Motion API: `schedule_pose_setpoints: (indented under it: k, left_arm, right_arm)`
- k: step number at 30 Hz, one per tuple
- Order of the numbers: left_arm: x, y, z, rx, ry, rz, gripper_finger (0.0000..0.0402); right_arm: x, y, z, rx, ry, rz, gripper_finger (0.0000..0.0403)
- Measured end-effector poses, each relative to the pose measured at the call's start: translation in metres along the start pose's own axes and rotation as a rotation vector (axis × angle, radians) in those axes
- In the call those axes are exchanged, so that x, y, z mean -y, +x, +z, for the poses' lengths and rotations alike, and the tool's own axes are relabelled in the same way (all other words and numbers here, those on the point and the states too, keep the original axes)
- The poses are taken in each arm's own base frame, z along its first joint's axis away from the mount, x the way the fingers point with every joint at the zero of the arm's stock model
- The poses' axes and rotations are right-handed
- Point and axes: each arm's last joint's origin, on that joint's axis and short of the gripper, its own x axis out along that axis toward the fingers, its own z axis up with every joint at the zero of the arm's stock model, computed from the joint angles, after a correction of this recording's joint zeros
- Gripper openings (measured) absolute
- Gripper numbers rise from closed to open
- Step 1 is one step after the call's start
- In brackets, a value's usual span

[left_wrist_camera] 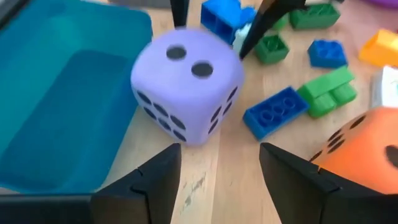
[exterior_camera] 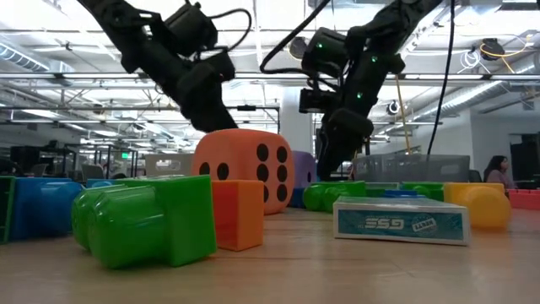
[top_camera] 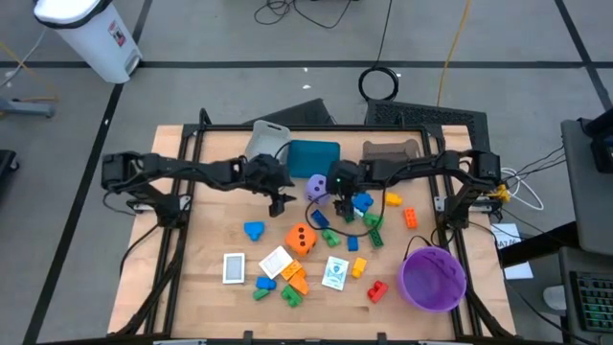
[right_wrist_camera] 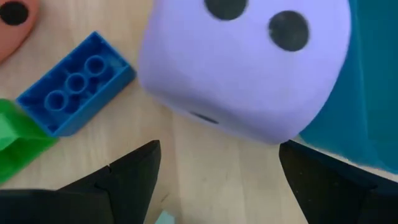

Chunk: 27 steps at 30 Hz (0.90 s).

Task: Pick & Place Toys
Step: Put the purple dice into the blue bin

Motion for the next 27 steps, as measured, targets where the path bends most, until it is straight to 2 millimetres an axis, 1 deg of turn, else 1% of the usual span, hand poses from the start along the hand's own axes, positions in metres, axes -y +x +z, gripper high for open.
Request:
schedule_pose_setpoints:
  k: [5, 11, 14, 16, 21, 24, 27]
  left_arm:
    - [-0.001, 0.011, -0.003, 0.000, 0.000, 0.000, 0.0223]
    - [-0.003, 0.024, -0.006, 0.019, 0.004, -0.015, 0.0223]
    - [-0.003, 0.029, -0.009, 0.003, -0.004, -0.031, 0.0223]
    - [-0.003, 0.032, -0.010, 0.007, -0.004, -0.033, 0.0223]
    - [-0.004, 0.032, -0.009, 0.018, 0.005, -0.020, 0.0223]
    - [-0.005, 0.032, -0.008, 0.025, 0.004, -0.011, 0.0223]
    - [-0.006, 0.031, -0.008, 0.024, 0.010, 0.000, 0.0223]
  right_arm:
    - [0.010, 0.003, -0.004, 0.022, 0.029, -0.020, 0.0318]
    - [0.022, 0.006, -0.003, 0.097, 0.058, -0.043, 0.0318]
    - [0.022, 0.006, 0.000, 0.127, 0.057, -0.045, 0.0318]
    - [0.021, 0.006, 0.001, 0.136, 0.053, -0.016, 0.0318]
    - [0.017, 0.005, 0.003, 0.165, 0.044, 0.078, 0.0318]
    - [0.015, 0.005, 0.003, 0.166, 0.038, 0.087, 0.0317]
    - [0.011, 0.005, 0.004, 0.168, 0.031, 0.102, 0.0308]
